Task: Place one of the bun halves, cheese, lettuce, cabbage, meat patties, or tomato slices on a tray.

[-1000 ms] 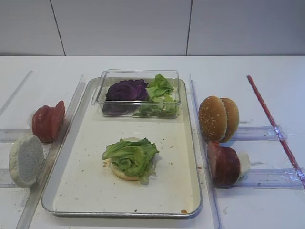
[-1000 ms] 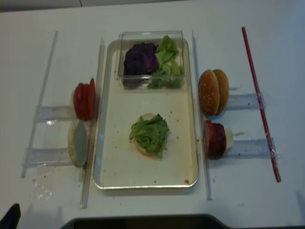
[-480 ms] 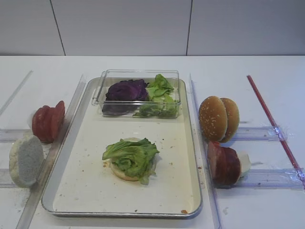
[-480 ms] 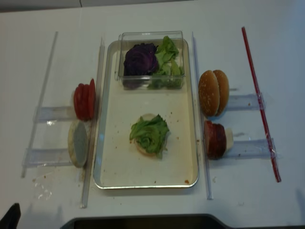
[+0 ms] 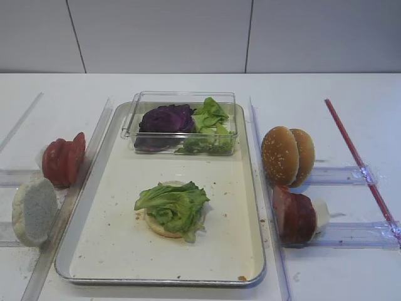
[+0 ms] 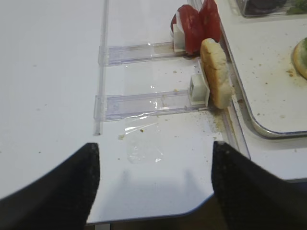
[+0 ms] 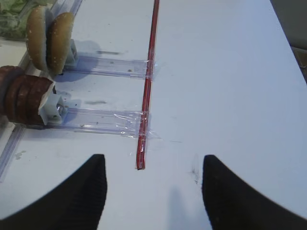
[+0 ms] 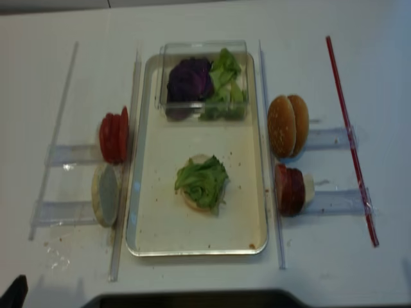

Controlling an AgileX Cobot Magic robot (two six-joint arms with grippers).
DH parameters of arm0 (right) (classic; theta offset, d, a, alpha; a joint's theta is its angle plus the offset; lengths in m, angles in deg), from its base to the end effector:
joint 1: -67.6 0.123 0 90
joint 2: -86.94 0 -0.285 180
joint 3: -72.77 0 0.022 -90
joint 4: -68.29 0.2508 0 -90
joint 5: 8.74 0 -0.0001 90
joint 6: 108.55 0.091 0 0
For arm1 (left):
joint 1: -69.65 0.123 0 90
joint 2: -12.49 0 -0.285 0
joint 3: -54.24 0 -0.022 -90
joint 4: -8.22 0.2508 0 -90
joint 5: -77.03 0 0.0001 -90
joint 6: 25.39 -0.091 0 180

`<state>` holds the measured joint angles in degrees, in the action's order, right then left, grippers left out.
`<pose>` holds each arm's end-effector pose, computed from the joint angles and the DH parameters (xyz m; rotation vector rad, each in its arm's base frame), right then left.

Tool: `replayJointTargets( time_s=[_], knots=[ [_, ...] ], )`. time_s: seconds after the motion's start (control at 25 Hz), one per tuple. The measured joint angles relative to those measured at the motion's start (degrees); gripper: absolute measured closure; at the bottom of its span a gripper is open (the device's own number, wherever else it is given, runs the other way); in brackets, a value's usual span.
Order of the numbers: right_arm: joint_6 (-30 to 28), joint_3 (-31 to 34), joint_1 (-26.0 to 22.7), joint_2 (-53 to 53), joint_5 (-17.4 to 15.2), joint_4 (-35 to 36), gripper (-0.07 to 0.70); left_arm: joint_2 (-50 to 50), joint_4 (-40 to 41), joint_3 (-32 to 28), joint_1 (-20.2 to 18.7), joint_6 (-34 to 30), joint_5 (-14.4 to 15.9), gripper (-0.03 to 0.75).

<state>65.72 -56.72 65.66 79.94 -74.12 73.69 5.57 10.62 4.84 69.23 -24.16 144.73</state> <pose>-0.0067 0.0080 0.2618 -0.0787 2.1396 0.0365 -0.0111 0.0036 0.2638 -0.0204 2.1638 0.0345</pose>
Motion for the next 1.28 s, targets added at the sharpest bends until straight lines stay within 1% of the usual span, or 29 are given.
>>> replayJointTargets(
  time_s=[0.56, 1.28],
  knots=[
    [0.1, 0.0, 0.0, 0.1, 0.0, 0.0, 0.177, 0.0, 0.0, 0.0, 0.0, 0.0, 0.0, 0.263],
    [2.1, 0.0, 0.0, 0.1, 0.0, 0.2, 0.177, 0.0, 0.0, 0.0, 0.0, 0.0, 0.0, 0.263]
  ],
)
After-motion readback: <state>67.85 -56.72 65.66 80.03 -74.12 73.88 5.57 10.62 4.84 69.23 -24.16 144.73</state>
